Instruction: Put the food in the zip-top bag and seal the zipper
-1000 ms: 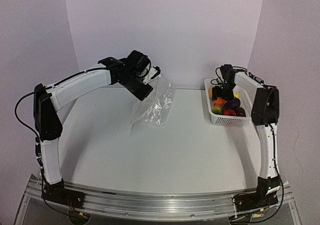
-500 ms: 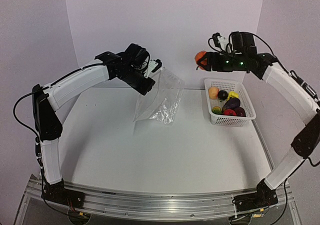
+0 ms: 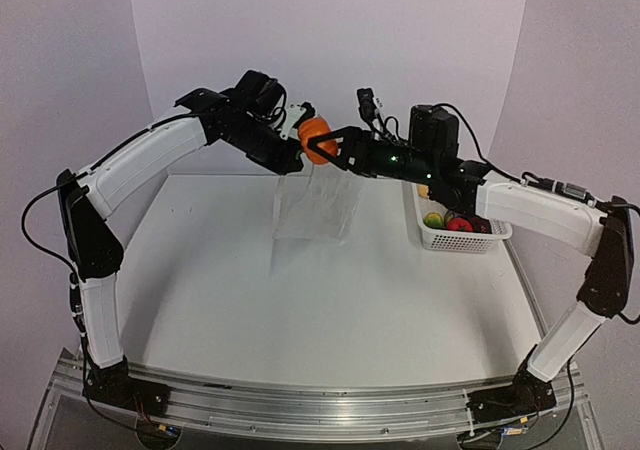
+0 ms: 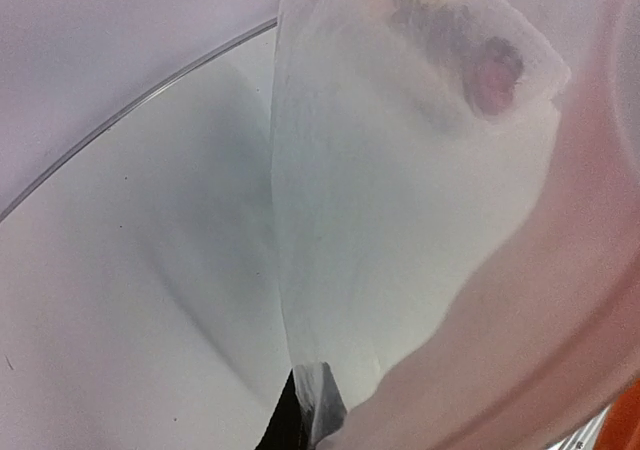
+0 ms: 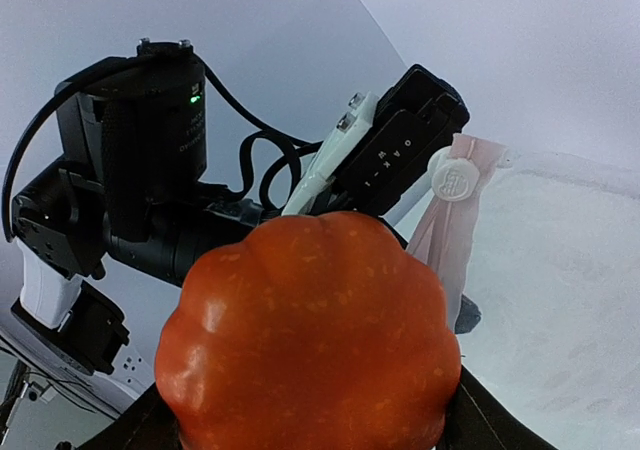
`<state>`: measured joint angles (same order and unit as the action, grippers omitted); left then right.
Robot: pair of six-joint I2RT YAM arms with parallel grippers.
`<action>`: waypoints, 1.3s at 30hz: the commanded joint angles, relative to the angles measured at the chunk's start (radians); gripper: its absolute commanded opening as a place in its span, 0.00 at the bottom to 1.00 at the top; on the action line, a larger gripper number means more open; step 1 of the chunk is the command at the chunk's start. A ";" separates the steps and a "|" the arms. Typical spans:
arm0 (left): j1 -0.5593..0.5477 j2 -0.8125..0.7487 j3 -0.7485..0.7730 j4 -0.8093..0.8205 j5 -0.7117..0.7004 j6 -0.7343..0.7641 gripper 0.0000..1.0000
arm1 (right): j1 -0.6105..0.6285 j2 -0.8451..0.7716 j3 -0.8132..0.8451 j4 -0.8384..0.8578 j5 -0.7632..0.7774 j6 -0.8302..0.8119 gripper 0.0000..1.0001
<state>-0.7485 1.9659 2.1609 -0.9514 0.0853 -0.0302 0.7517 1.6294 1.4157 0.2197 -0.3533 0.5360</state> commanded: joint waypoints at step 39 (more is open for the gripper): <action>0.025 -0.082 -0.098 0.048 0.335 -0.074 0.00 | 0.171 0.015 -0.090 -0.151 0.725 -0.103 0.21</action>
<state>-0.7042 1.9483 2.0525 -0.9082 0.3971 -0.1310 0.9234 1.6235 1.2610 0.1503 0.2364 0.4068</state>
